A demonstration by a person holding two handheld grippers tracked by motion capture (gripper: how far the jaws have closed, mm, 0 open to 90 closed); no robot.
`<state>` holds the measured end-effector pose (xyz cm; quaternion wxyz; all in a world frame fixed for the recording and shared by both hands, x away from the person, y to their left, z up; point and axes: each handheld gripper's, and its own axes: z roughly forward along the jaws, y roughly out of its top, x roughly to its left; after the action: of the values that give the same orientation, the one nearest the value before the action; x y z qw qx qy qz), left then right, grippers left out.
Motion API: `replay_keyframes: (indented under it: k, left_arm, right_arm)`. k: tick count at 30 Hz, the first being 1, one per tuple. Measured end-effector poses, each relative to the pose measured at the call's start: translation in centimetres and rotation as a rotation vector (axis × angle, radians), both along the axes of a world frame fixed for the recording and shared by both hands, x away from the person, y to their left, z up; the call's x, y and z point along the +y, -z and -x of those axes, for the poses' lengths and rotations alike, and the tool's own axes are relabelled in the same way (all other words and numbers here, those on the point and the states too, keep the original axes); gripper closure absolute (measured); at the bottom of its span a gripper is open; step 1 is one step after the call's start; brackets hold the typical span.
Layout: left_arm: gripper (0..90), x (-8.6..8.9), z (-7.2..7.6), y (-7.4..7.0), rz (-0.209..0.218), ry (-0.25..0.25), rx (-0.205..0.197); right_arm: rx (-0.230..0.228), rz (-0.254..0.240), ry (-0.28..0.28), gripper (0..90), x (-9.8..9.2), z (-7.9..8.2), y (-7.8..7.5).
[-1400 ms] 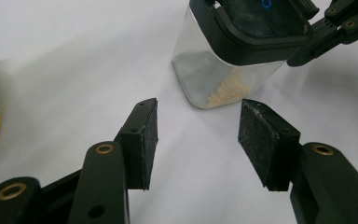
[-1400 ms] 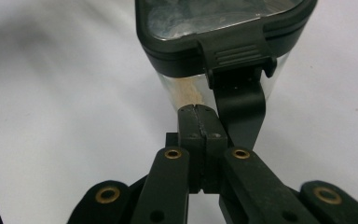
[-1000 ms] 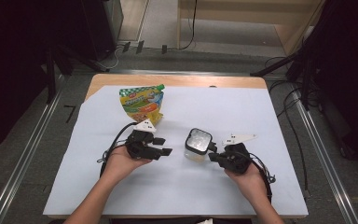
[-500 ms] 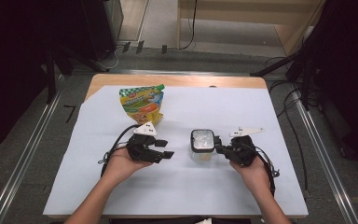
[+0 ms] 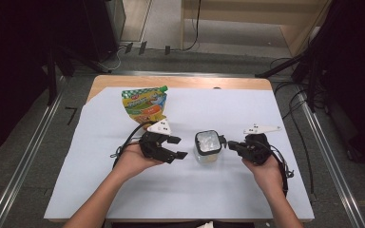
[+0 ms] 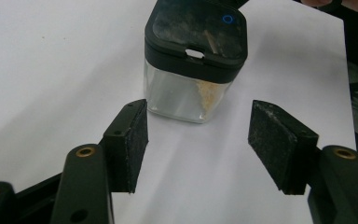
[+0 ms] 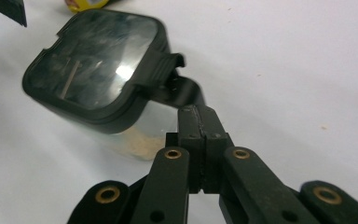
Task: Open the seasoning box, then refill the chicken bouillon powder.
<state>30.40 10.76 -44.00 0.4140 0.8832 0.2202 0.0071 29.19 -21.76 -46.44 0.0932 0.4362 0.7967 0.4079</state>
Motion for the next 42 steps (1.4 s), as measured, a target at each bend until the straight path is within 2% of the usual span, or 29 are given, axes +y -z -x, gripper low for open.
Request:
replay_keyframes:
  k: [1, 2, 8, 9, 11, 15, 16, 19, 22, 28, 38, 40, 42]
  left_arm:
    - [36.6, -0.5, -0.5, 0.1, -0.010, 0.003, 0.015]
    - [36.0, -0.7, -0.7, 0.1, -0.024, -0.001, 0.013]
    - [30.5, -1.7, -1.5, 0.3, -0.025, 0.004, 0.024]
    - [30.5, -2.0, -1.7, 0.5, -0.019, 0.021, 0.043]
    - [27.5, -2.4, -1.9, 0.7, -0.031, 0.040, 0.049]
    - [25.4, -3.4, -2.2, 0.9, -0.041, 0.044, 0.044]
    - [22.5, -3.6, -2.3, 1.0, -0.047, 0.048, 0.041]
    - [22.0, -4.1, -2.3, 1.1, -0.047, 0.067, 0.038]
    - [21.7, -4.7, -2.4, 1.3, -0.074, 0.072, 0.021]
    - [18.6, -5.5, -2.5, 1.8, -0.089, 0.070, 0.019]
    - [16.7, -6.6, -2.4, 2.2, -0.110, 0.068, -0.034]
    - [16.6, -6.8, -2.5, 2.1, -0.108, 0.066, -0.032]
    - [16.7, -6.9, -2.4, 1.9, -0.127, 0.067, -0.046]
  right_arm:
    - [0.000, 0.000, 0.011, 90.0, -0.3, -0.3, 0.0]
    - [0.004, 0.001, 0.012, 90.0, -0.3, -0.4, 0.1]
    - [0.004, 0.008, 0.019, 90.0, -0.1, -1.3, 0.4]
    - [0.005, 0.009, 0.019, 90.0, 0.0, -1.4, 0.5]
    - [0.015, 0.018, 0.016, 90.0, 0.3, -1.6, 0.8]
    - [0.016, 0.016, 0.015, 90.0, 0.4, -1.7, 0.9]
    - [0.012, 0.016, 0.016, 90.0, 0.5, -1.7, 0.9]
    - [0.012, 0.018, 0.019, 90.0, 0.6, -1.7, 0.9]
    - [0.011, 0.011, 0.026, 90.0, 0.6, -1.7, 1.0]
    - [0.013, 0.010, 0.029, 90.0, 0.6, -1.6, 1.0]
    - [0.017, 0.014, 0.039, 90.0, 0.7, -1.7, 1.0]
    - [0.017, 0.016, 0.040, 90.0, 0.7, -1.7, 1.0]
    - [0.019, 0.018, 0.040, 90.0, 0.8, -1.6, 1.0]
